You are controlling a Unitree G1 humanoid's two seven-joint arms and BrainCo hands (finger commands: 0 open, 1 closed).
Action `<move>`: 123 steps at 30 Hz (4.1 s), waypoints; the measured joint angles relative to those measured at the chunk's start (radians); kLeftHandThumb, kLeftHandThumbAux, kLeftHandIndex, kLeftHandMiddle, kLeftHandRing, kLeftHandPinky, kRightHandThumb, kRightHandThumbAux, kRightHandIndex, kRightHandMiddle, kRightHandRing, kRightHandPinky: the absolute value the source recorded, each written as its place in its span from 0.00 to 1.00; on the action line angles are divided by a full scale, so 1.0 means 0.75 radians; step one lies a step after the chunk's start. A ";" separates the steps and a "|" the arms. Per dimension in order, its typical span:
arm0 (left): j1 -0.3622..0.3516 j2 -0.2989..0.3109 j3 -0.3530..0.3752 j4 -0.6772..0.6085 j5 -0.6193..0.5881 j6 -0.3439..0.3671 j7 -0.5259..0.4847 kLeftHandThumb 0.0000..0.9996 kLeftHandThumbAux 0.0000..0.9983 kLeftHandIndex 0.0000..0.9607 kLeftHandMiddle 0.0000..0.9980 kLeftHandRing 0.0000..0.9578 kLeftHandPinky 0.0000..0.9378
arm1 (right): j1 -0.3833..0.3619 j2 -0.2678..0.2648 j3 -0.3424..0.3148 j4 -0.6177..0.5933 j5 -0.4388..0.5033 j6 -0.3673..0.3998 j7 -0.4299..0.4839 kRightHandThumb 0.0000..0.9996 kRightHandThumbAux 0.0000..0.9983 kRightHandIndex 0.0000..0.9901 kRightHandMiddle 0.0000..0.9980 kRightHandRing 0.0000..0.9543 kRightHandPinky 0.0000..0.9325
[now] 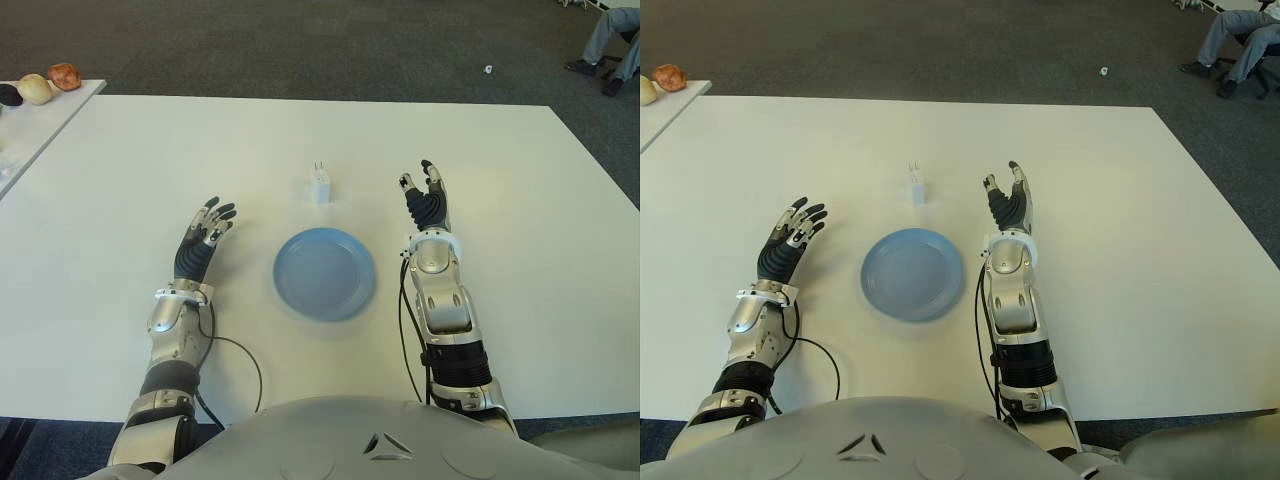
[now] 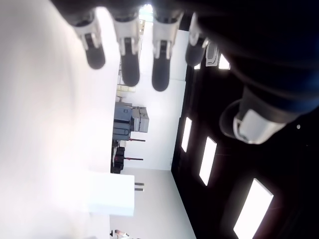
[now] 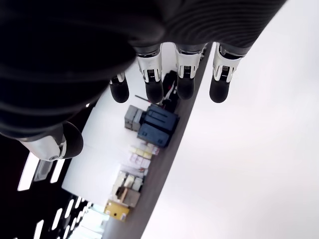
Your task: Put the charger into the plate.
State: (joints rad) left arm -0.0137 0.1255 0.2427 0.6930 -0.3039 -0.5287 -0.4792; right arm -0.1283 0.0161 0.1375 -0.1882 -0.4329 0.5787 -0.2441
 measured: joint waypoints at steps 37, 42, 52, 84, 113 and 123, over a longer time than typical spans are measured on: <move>0.033 -0.047 -0.057 -0.071 0.014 0.000 0.066 0.00 0.55 0.09 0.20 0.17 0.12 | -0.299 -0.056 0.180 0.585 -0.136 -0.002 0.008 0.41 0.18 0.00 0.00 0.00 0.00; 0.038 -0.053 -0.063 -0.079 0.011 0.000 0.065 0.00 0.56 0.09 0.19 0.17 0.12 | -0.307 -0.042 0.201 0.654 -0.141 -0.023 -0.033 0.41 0.17 0.00 0.00 0.00 0.00; 0.046 -0.060 -0.072 -0.091 0.008 0.000 0.063 0.00 0.55 0.09 0.19 0.17 0.11 | -0.325 -0.043 0.227 0.757 -0.160 -0.048 -0.101 0.41 0.15 0.00 0.00 0.00 0.00; 0.052 -0.072 -0.081 -0.103 0.015 0.000 0.077 0.00 0.54 0.10 0.21 0.17 0.08 | -0.372 -0.054 0.333 0.845 -0.251 -0.055 -0.137 0.38 0.14 0.00 0.00 0.00 0.00; 0.051 -0.073 -0.080 -0.102 0.017 -0.001 0.094 0.00 0.54 0.10 0.20 0.17 0.10 | -0.468 0.109 0.310 0.910 -0.156 -0.166 -0.152 0.43 0.17 0.00 0.00 0.00 0.00; 0.051 -0.073 -0.080 -0.102 0.018 -0.001 0.100 0.00 0.53 0.09 0.20 0.16 0.10 | -0.467 0.109 0.301 0.884 -0.082 -0.218 -0.094 0.42 0.19 0.00 0.00 0.00 0.00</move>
State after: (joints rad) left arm 0.0243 0.0707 0.1824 0.6164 -0.2902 -0.5297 -0.4038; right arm -0.4789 0.0979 0.3632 0.4750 -0.4945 0.4150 -0.3147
